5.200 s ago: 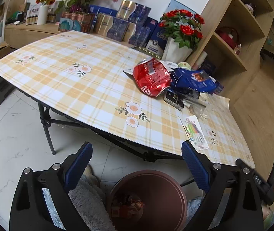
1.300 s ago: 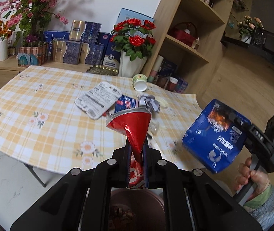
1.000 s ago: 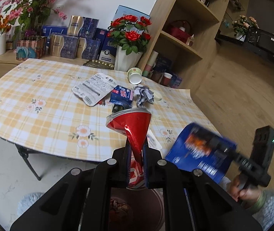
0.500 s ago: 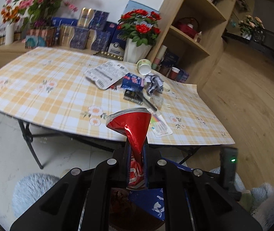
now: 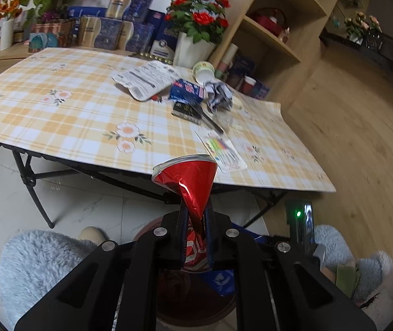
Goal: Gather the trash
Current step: 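Carry the blue bag to the bin and open the right tool while the left tool holds the can, then lower the red can into the bin and open the left tool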
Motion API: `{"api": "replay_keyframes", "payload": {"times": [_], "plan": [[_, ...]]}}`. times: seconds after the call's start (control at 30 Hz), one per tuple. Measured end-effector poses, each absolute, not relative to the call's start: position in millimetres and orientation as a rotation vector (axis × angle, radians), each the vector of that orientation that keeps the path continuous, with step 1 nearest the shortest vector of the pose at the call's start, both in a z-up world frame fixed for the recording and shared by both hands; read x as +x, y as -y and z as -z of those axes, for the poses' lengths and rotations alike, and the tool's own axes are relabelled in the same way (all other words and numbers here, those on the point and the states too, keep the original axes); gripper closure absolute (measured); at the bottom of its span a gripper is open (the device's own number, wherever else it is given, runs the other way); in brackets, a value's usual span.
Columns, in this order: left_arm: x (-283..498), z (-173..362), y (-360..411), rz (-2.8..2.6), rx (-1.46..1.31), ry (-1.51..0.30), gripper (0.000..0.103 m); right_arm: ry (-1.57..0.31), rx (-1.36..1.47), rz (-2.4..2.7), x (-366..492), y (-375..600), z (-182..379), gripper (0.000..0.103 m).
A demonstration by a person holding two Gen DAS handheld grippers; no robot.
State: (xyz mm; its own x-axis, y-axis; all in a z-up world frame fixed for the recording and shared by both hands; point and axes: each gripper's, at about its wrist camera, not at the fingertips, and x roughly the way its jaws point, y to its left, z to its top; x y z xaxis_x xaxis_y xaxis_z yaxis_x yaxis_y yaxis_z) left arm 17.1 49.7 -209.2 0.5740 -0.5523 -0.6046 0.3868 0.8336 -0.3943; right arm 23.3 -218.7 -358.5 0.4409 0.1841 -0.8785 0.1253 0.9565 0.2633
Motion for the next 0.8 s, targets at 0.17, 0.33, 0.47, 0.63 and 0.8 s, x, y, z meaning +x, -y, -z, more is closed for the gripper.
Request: {"api": "replay_keyframes", "payload": {"times": [0.17, 0.33, 0.47, 0.63, 0.8], "plan": [[21, 217, -54, 0.536, -0.26, -0.81, 0.093, -1.085, 0.305, -0.028, 23, 220, 351, 0.036], [27, 224, -56, 0.521, -0.282, -0.847, 0.093, -1.04, 0.31, 0.006, 22, 225, 342, 0.019], [34, 234, -54, 0.519, -0.287, -0.906, 0.093, -1.022, 0.302, 0.064, 23, 231, 342, 0.008], [42, 246, -43, 0.517, -0.26, -0.97, 0.093, -1.042, 0.318, 0.082, 23, 236, 345, 0.007], [48, 262, -23, 0.537, -0.207, -1.045, 0.092, -1.038, 0.345, 0.092, 21, 241, 345, 0.006]]}}
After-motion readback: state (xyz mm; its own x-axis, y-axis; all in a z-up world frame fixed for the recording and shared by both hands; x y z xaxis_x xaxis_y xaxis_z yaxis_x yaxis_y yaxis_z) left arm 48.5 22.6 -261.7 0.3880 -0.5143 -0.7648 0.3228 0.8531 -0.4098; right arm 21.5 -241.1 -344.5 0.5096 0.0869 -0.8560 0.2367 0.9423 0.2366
